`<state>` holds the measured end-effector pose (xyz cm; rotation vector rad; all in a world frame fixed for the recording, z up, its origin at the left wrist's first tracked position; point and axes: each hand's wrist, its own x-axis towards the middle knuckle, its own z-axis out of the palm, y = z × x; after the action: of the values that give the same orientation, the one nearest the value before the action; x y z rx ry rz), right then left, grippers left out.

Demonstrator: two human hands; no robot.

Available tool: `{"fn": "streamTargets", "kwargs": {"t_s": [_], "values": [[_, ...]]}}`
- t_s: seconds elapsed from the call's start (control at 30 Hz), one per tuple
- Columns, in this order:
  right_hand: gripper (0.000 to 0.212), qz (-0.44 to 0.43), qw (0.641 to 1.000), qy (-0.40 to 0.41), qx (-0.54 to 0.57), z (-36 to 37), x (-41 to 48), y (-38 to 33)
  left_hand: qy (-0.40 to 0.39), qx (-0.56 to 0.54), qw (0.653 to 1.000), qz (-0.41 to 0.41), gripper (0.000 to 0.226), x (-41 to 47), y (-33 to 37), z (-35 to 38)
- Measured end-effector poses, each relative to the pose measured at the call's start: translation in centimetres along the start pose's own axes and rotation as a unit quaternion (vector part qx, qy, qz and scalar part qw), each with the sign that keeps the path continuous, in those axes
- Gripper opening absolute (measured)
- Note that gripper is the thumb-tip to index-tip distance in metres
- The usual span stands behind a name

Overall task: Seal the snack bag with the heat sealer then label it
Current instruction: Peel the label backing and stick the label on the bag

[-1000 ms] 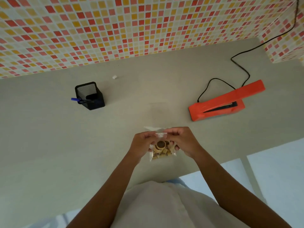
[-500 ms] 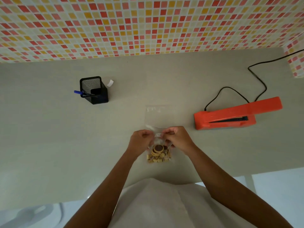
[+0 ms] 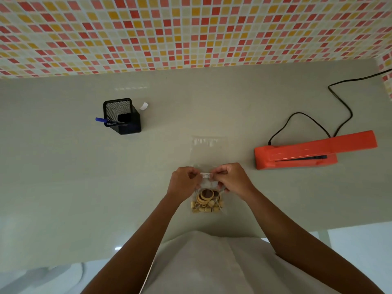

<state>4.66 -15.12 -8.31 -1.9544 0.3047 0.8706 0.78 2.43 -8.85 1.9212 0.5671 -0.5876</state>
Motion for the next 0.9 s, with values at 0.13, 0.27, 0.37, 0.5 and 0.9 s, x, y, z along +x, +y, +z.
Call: {"fn": "streamTargets", "kwargs": {"t_s": [0.13, 0.27, 0.37, 0.5, 0.9], "values": [[0.007, -0.006, 1.000, 0.023, -0.012, 0.2, -0.1, -0.1, 0.009, 0.038, 0.999, 0.013, 0.009, 0.2, 0.0, 0.4], [0.005, -0.018, 0.998, 0.050, -0.041, 0.5, -0.1, 0.0, 0.025, 0.088, 0.995, 0.032, 0.012, 0.1, -0.1, 1.0], [0.007, -0.016, 0.997, 0.054, -0.049, 0.6, 0.0, 0.1, 0.032, 0.098, 0.994, 0.035, 0.012, 0.1, -0.3, 1.2], [0.010, -0.015, 0.997, 0.058, -0.051, 0.7, 0.1, 0.2, 0.032, 0.109, 0.993, 0.032, 0.013, 0.1, -0.2, 1.2], [0.008, -0.020, 0.993, 0.088, -0.074, 1.3, 0.3, 0.1, 0.043, 0.152, 0.987, 0.022, 0.018, 0.1, 0.6, 1.3]]}}
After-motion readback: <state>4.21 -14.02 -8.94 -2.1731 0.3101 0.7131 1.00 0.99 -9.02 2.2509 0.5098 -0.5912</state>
